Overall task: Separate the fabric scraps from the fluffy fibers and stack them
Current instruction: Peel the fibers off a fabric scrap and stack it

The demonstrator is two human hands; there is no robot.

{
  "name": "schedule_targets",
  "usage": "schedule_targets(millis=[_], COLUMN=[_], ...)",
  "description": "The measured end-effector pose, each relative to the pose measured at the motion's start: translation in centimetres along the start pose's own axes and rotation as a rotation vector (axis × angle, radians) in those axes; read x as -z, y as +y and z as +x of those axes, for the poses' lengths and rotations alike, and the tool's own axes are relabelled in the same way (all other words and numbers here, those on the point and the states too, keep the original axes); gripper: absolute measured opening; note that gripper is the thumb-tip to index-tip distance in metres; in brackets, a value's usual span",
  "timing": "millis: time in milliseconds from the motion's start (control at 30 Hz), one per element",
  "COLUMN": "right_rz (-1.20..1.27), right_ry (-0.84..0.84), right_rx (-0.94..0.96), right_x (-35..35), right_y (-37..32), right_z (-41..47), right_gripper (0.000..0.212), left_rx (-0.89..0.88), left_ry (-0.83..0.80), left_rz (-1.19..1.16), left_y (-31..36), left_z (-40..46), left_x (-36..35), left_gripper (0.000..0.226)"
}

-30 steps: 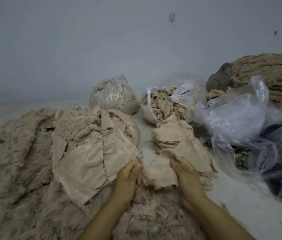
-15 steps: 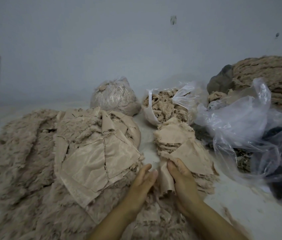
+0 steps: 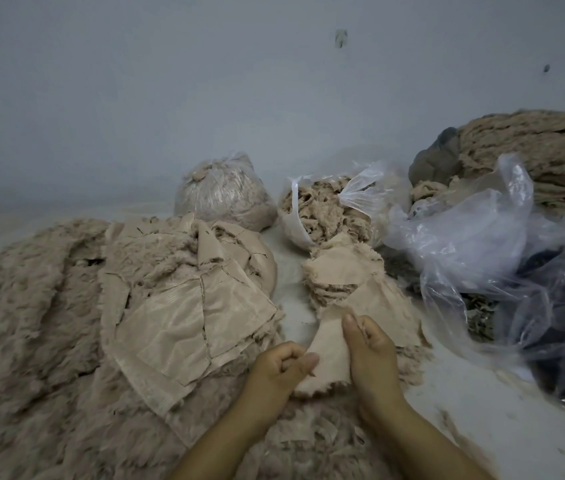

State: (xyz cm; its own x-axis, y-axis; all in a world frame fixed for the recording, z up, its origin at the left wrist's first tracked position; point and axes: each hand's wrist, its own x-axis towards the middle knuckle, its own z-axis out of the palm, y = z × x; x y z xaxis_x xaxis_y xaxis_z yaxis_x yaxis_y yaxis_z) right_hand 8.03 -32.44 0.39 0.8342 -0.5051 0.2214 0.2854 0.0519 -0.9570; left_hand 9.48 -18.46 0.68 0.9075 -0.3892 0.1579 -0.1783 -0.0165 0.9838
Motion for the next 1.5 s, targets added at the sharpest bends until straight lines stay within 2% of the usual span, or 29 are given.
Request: schedule_targets(millis=[100, 233, 333, 467, 567, 633, 700, 833, 1000, 1133, 1200, 1233, 1300, 1333, 1367, 1433, 1467, 1500], right_rz=[-0.014, 0.056, 0.07, 0.083, 0.138, 0.13, 0.104, 0.097, 0.126, 0.112, 0.044, -0.061, -0.478, -0.732, -0.883, -0.81, -0.669, -0.487], right_ry=[0.048, 0.113, -0.003, -0.232, -0.318, -0.329, -0.312, -0.291, -0.211, -0.106, -0.021, 0.011, 0.02, 0.026, 0.055, 0.063, -0.005, -0.114], right_rx=[0.021, -0.041, -0.182, -0.289, -0.297, -0.288, -0.27, -0.234, -0.272, -0.239, -0.168, -0.115, -0.003, 0.048, 0.128, 0.278, 0.228, 0.047], right_x=[0.2, 0.9, 1.3, 0.3, 0.0, -0.2, -0.5, -0.9, 0.0, 0.8, 1.2, 1.8, 3.2, 3.8, 4.0, 3.4, 2.7, 1.7], right_y=[0.1, -0.4, -0.5, -0.7, -0.9, -0.8, -0.7, -0.7, -1.0, -2.5, -3.7, -4.1, -4.3, -4.2, -3.9, -3.5, -3.1, -3.0], right_z=[0.4, 1.1, 1.1, 0.1, -0.5, -0.8, -0.8, -1.1, -0.5, 2.4, 4.6, 5.8, 7.4, 7.5, 7.1, 5.0, 3.9, 2.9], right_gripper=[0.038, 0.034, 0.025, 0.043, 0.047, 0.048, 0.052, 0.056, 0.025, 0.019, 0.02, 0.021, 0.02, 0.016, 0.013, 0.004, 0.015, 0.024], left_rx=[0.098, 0.108, 0.049, -0.079, -0.082, -0.055, 0.005, 0.091, 0.107, 0.085, 0.128, 0.155, 0.216, 0.256, 0.301, 0.391, 0.425, 0.442], left_ry=[0.099, 0.201, 0.159, 0.148, 0.073, 0.176, 0.268, 0.311, 0.437, 0.29, 0.233, 0.217, 0.201, 0.194, 0.18, 0.14, 0.119, 0.096], left_rz=[-0.157, -0.303, -0.3, -0.076, -0.087, -0.053, -0.106, -0.239, -0.26, 0.04, 0.064, 0.029, -0.137, -0.266, -0.44, -0.818, -0.97, -1.08], left_y=[0.0, -0.2, -0.1, 0.5, 1.2, 0.8, 0.3, 0.1, -0.3, -0.8, -1.0, -0.9, -0.6, -0.3, -0.1, 0.3, 0.5, 0.8], left_z=[0.4, 0.7, 0.8, 1.1, 1.7, 2.1, 2.2, 2.2, 2.2, 1.7, 1.3, 1.2, 1.0, 1.0, 1.0, 1.2, 1.2, 1.1], left_x=[0.6, 1.7, 1.7, 0.8, 0.3, 0.1, -0.1, -0.5, 1.0, 0.9, 0.5, 0.6, 1.0, 1.2, 1.3, 1.6, 1.6, 1.7], left_gripper=[0.019, 0.031, 0.035, 0.044, 0.022, 0.019, 0.023, 0.027, 0.033, 0.042, 0.046, 0.045, 0.038, 0.033, 0.029, 0.021, 0.016, 0.012])
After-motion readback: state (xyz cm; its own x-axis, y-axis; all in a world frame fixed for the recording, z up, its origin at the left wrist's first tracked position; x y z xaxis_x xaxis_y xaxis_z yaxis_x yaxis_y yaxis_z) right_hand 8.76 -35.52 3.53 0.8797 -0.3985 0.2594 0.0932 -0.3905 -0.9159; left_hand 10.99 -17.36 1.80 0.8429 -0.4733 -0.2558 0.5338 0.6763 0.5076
